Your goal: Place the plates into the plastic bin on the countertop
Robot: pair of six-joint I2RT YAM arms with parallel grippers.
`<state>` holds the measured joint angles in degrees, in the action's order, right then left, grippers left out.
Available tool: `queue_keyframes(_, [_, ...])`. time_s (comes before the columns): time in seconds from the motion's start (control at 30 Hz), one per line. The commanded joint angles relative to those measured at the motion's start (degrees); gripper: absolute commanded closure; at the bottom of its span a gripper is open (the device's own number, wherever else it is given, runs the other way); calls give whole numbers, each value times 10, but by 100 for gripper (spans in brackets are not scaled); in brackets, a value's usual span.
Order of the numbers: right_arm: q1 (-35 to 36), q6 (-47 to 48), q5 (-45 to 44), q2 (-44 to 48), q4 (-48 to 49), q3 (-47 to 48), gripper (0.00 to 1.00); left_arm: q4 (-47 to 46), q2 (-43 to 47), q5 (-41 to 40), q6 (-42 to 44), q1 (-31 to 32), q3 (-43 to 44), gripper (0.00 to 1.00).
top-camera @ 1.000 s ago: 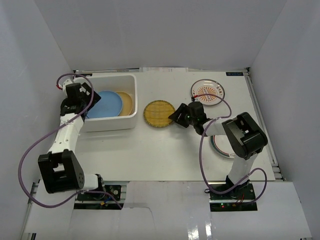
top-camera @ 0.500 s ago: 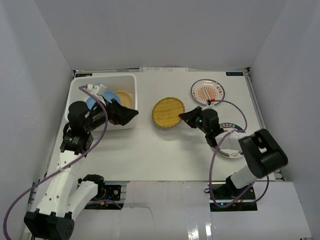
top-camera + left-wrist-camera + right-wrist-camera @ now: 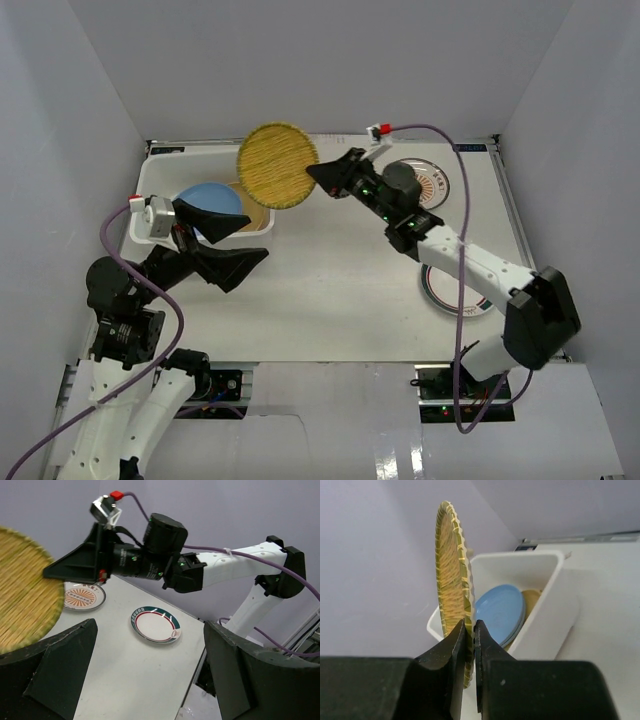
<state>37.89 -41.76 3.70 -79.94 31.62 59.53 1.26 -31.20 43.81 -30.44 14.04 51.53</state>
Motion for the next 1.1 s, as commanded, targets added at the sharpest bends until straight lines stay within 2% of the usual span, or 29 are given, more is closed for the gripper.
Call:
queue_keyframes(0.0, [55,38,8,-108,-35,131,92,28,0,-42,6,5,14,2])
queue_keyframes(0.13, [94,71,-5,-242,-100,290,92,107,2,-192,-18,8,14,2])
queue_keyframes(0.27, [116,63,10,-375,-147,424,92,103,-4,-180,-49,8,-3,2])
queue_keyframes(0.33, [127,63,10,-412,-187,496,89,105,-11,-182,-51,9,-4,2])
queue_keyframes(0.4, [133,66,7,-444,-205,528,77,122,-18,-218,-61,9,0,2])
queue_keyframes(0.43, [134,65,3,-449,-217,544,60,144,-27,-234,-67,9,2,2])
queue_keyframes(0.47, [134,65,3,-449,-220,548,49,147,-32,-245,-74,9,-1,2])
queue_keyframes(0.5, [133,69,-4,-444,-223,546,33,148,-39,-253,-87,8,-4,2])
queue_keyframes(0.63, [126,98,-28,-387,-222,495,22,142,-68,-256,-112,9,-8,2])
queue_keyframes(0.7, [116,105,-33,-334,-220,453,21,140,-80,-263,-117,9,-3,2])
queue_keyframes(0.77, [92,104,-34,-258,-206,395,25,138,-99,-267,-124,9,-1,2])
queue_keyframes(0.83, [63,104,-34,-191,-179,265,48,129,-121,-249,-130,11,1,3])
queue_keyframes(0.87, [51,104,-34,-120,-153,216,61,122,-133,-244,-139,15,0,3])
queue_keyframes(0.9, [39,102,-34,-85,-145,125,87,106,-159,-242,-145,34,-4,4])
queue_keyframes(0.93, [12,109,-31,-49,-140,82,92,99,-174,-256,-149,49,-2,5])
queue_keyframes(0.97, [-3,117,-29,17,-141,41,92,94,-189,-271,-151,70,1,5])
queue_keyframes(1.0, [-16,122,-28,49,-153,-32,92,84,-221,-295,-147,128,7,5])
queue_keyframes(1.03, [-44,127,-33,116,-161,-68,92,83,-241,-361,-140,160,25,6])
queue_keyframes(1.07, [-55,128,-34,152,-168,-104,92,81,-264,-390,-126,193,37,6])
